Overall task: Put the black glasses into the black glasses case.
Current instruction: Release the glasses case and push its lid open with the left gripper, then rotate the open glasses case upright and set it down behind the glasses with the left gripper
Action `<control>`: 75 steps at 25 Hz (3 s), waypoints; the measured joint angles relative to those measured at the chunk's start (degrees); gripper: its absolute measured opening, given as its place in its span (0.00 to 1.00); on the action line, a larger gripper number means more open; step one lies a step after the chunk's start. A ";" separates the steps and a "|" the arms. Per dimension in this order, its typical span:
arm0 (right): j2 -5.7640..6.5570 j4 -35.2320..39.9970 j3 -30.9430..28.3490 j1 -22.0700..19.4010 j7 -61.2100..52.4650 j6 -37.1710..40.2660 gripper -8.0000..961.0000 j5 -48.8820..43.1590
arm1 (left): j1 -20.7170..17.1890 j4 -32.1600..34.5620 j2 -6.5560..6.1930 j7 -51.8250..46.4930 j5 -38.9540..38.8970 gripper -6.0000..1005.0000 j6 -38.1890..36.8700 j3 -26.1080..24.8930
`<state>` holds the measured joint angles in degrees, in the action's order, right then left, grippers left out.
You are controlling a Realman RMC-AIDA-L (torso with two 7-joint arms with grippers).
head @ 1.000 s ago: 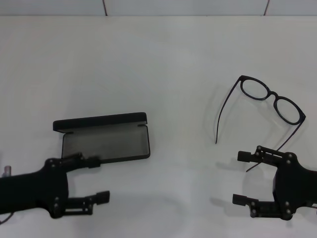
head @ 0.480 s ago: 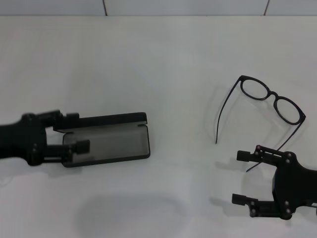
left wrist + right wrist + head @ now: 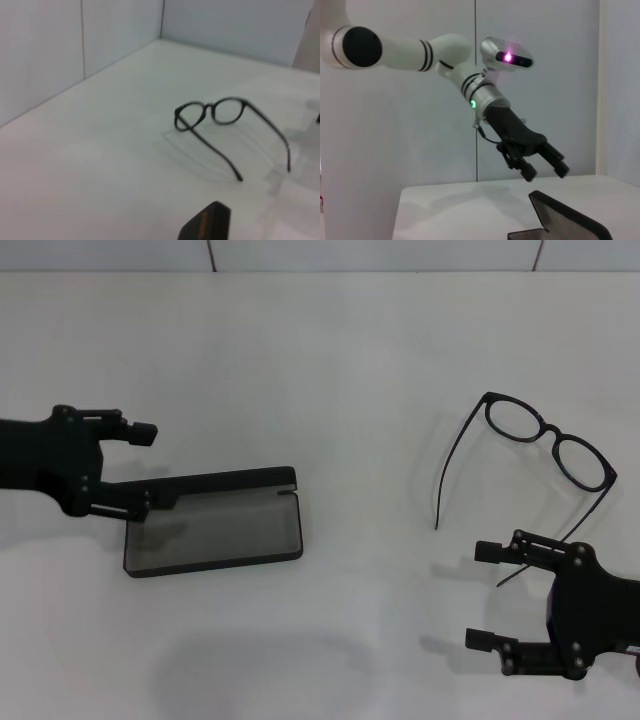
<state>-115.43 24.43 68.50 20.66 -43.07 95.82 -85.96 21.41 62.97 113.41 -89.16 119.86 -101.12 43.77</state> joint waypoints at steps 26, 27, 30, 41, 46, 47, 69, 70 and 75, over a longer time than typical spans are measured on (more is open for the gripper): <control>-0.06 -0.15 0.01 0.17 0.00 -0.22 0.84 0.00 | 1.79 -3.57 4.93 11.98 9.43 0.74 7.79 0.47; -0.06 -0.16 0.00 0.17 0.00 -0.23 0.84 0.00 | 1.73 -3.73 5.05 12.23 9.43 0.73 7.93 0.43; -0.06 -0.17 -0.02 0.17 0.00 -0.25 0.84 0.00 | 1.77 -3.94 5.14 12.25 9.30 0.67 8.08 0.18; -0.06 -0.18 -0.03 0.36 0.00 -0.48 0.85 0.00 | 2.29 -4.03 5.42 12.30 9.07 0.38 8.62 0.15; -0.06 -0.18 -0.04 0.35 0.00 -0.65 0.84 0.00 | 2.20 -4.03 5.57 12.31 8.72 0.29 9.28 0.09; -0.06 -0.18 -0.07 0.35 0.00 -0.68 0.84 0.00 | 2.11 -4.03 5.59 12.43 8.22 0.28 9.32 0.09; -0.06 -0.18 -0.12 0.79 0.00 -0.73 0.84 0.19 | 0.73 -9.71 6.12 24.03 -5.43 0.22 13.31 0.43; -0.06 -0.18 -0.12 0.80 0.00 -0.73 0.84 0.19 | 0.91 -10.29 6.12 24.59 -5.79 0.22 13.75 0.44; -0.06 -0.18 -0.12 0.80 0.00 -0.72 0.84 0.19 | 2.48 -13.33 6.22 28.93 -6.36 0.21 14.41 1.75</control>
<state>-115.49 24.26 68.38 21.45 -43.07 95.10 -85.77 23.89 49.64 119.63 -60.23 113.50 -86.71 45.52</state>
